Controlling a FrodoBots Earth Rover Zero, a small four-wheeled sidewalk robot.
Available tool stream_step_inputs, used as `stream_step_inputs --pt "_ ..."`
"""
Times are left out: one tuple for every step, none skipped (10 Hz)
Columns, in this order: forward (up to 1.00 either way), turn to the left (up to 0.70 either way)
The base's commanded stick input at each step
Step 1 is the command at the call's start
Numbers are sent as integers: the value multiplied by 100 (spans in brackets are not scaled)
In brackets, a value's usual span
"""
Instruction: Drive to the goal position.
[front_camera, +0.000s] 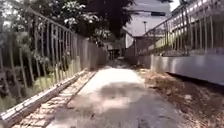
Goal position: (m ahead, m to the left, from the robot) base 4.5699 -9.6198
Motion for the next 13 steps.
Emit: stream_step_inputs --pt "70 -35" --pt "70 0" --pt "70 2" --pt "70 1" --pt "70 1" --pt "70 0" --pt "70 0" --pt "70 6" --pt "70 10" --pt "70 6" --pt "70 0" --pt "70 0" --pt "70 0"
